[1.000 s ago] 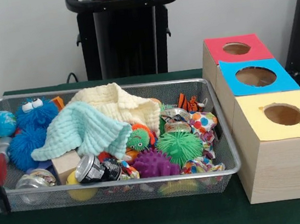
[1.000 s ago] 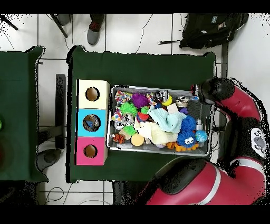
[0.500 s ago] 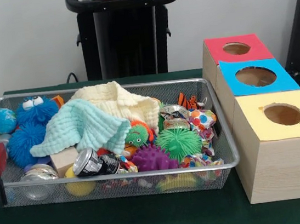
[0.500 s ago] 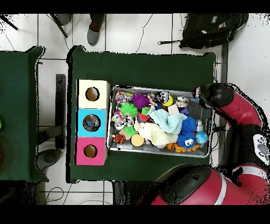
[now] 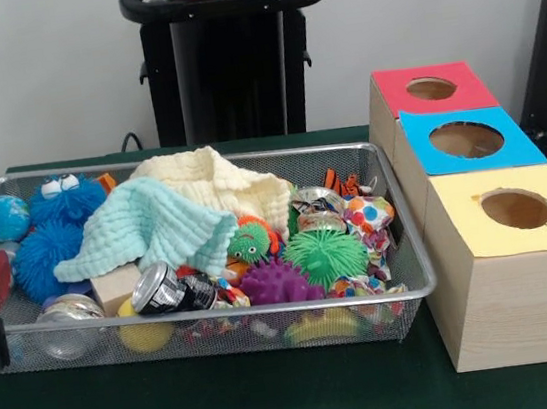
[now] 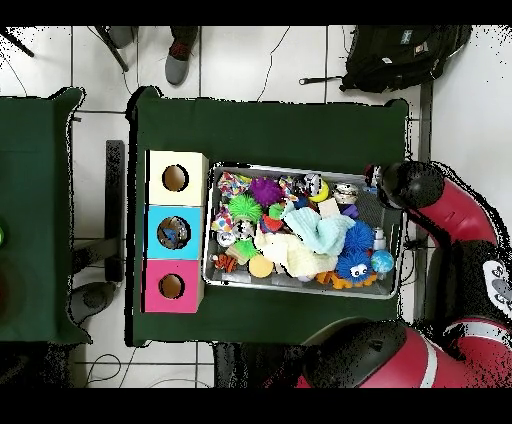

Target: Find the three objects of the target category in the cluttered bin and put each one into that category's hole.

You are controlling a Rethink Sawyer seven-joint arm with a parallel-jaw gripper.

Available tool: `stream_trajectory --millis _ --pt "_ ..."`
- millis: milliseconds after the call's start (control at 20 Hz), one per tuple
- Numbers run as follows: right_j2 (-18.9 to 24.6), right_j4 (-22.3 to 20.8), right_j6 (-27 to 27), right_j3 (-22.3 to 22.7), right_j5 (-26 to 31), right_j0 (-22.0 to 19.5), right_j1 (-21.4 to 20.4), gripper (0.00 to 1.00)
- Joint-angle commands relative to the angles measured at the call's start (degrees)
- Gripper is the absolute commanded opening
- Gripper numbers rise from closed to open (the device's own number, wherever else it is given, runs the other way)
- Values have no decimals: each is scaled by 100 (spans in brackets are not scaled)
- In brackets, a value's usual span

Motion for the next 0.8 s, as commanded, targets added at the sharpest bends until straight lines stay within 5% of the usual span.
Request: stream_trajectory --millis 50,350,550,750,800 --pt "164 -101 662 1251 162 -453 -599 100" --pt "238 -114 498 784 450 -324 -584 100" --pt "379 -108 331 113 594 -300 -194 100" --pt "601 -123 -105 -2130 1410 -196 1286 100" --pt "629 -134 -152 -2341 1499 -186 1401 100"
